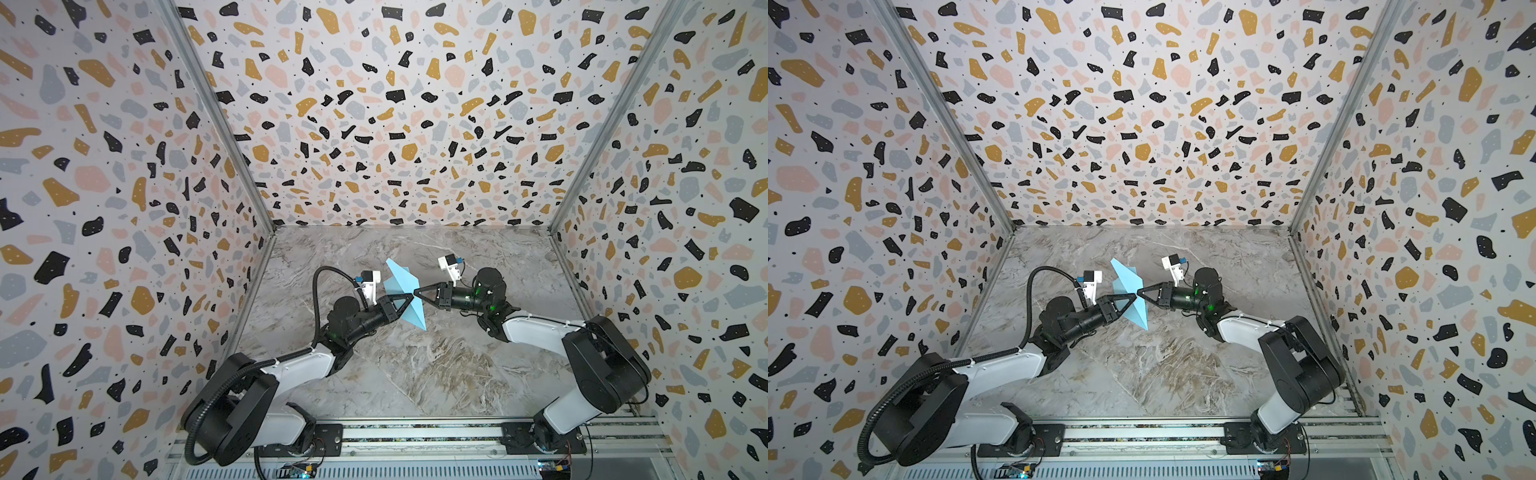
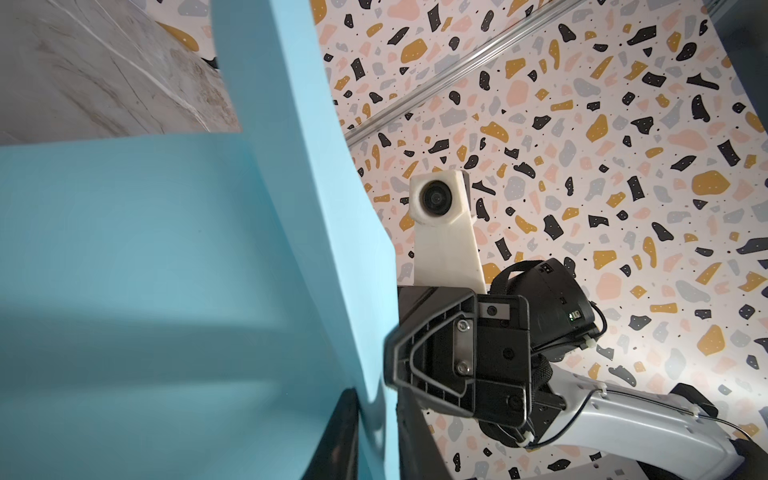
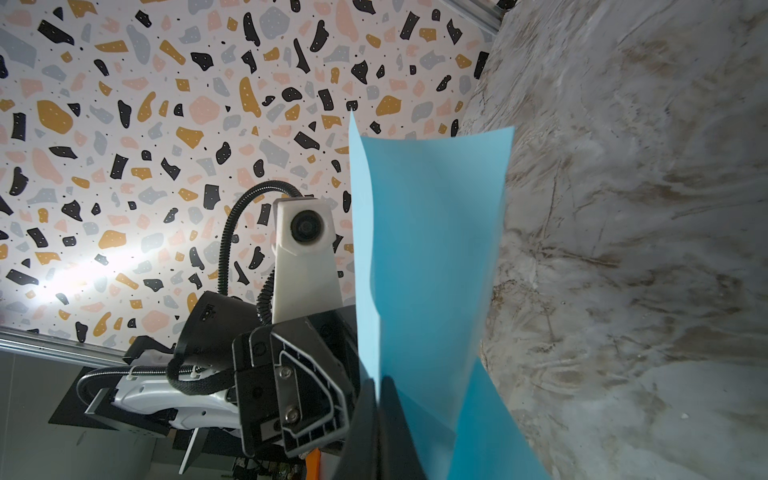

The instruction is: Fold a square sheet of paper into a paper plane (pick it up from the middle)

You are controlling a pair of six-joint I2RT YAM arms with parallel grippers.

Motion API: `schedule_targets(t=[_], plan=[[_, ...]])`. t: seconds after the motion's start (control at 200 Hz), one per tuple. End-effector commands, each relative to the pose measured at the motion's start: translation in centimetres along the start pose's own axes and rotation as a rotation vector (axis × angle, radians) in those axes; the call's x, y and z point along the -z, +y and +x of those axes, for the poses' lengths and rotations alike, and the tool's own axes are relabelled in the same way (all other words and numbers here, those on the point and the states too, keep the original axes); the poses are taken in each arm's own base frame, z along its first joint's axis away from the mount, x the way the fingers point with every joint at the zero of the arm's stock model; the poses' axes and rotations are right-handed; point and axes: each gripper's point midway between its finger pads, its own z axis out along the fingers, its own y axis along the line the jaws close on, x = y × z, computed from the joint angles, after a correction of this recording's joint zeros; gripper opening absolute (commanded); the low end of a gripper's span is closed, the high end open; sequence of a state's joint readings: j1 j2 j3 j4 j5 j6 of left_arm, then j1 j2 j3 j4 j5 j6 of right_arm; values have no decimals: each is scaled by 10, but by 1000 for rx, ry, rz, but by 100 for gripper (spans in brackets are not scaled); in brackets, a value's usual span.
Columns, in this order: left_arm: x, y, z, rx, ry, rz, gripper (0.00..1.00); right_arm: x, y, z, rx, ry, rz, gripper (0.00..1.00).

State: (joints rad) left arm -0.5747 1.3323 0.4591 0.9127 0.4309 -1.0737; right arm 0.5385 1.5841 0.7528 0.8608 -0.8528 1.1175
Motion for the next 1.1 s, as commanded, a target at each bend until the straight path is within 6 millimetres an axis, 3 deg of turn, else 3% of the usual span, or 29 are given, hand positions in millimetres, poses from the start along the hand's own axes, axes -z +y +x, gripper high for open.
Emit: schedule_targets(t=[0.0, 0.37, 0.421, 0.511, 0.616, 0.821, 1.096], plan=[[-6, -15, -11, -43, -25, 38, 16, 5, 20, -4, 43, -6, -41, 3], [-9, -18, -13, -58, -26, 45, 3, 9, 10, -5, 51, -9, 1, 12], [-9, -15, -12, -62, -21, 30, 3, 12, 7, -7, 58, -16, 17, 19], [-11, -1, -9, -84, 5, -41, 3, 22, 0, -13, 87, -49, 80, 41], [-9, 22, -5, -163, 54, -186, 3, 43, -25, -25, 149, -88, 273, 54], [21, 72, -14, -427, 204, -626, 4, 106, -61, -53, 329, -183, 648, 56], [67, 109, -51, -765, 281, -1223, 5, 176, -57, -73, 418, -355, 804, 58]])
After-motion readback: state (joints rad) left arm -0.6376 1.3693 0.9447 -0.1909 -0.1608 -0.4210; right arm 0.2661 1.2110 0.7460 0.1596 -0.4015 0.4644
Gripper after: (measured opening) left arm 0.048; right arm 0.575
